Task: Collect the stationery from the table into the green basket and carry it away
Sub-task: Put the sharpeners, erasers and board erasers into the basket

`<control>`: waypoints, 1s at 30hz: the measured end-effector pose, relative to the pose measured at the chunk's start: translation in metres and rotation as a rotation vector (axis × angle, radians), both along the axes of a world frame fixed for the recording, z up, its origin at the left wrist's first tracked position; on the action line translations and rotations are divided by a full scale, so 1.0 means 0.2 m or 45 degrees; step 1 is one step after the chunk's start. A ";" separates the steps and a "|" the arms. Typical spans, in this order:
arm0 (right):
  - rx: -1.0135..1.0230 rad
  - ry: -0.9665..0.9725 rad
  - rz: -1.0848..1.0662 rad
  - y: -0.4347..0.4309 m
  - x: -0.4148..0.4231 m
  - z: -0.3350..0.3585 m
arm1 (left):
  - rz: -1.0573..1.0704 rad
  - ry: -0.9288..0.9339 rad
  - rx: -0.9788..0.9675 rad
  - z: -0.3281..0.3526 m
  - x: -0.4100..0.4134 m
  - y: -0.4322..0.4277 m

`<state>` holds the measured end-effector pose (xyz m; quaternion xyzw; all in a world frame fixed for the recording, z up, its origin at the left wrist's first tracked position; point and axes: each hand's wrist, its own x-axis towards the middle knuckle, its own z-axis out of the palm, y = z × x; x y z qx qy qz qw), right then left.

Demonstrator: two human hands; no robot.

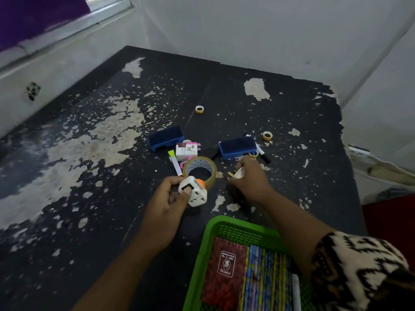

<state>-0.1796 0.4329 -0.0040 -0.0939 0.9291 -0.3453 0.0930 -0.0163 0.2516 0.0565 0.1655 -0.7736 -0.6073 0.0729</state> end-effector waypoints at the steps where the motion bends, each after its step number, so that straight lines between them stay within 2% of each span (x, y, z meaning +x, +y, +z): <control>1: -0.054 0.025 -0.020 0.03 0.03 0.03 | 0.017 -0.009 0.022 0.00 0.01 0.01; 4: -0.247 -0.032 -0.070 0.12 0.14 0.16 | 0.094 -0.049 0.159 0.03 0.02 0.06; 9: -0.277 0.011 -0.058 0.29 0.42 0.40 | 0.165 -0.086 0.392 0.19 0.12 0.22; 12: -0.409 -0.111 -0.049 0.40 0.58 0.51 | 0.132 -0.134 0.521 0.24 0.20 0.31; 18: -0.378 -0.238 0.062 0.69 0.95 0.61 | -0.236 -0.206 0.359 0.21 0.41 0.45; 21: -0.242 -0.316 0.087 0.83 1.14 0.54 | -0.336 -0.370 0.302 0.18 0.50 0.54; 24: 0.054 -0.376 0.077 0.92 1.30 0.43 | -0.467 -0.511 0.127 0.12 0.58 0.65; 28: 0.599 -0.217 0.053 0.99 1.34 0.31 | -0.553 -0.544 -0.001 0.07 0.64 0.78; 30: 0.777 -0.008 0.096 0.99 1.31 0.27 | -0.572 -0.535 -0.050 0.06 0.65 0.82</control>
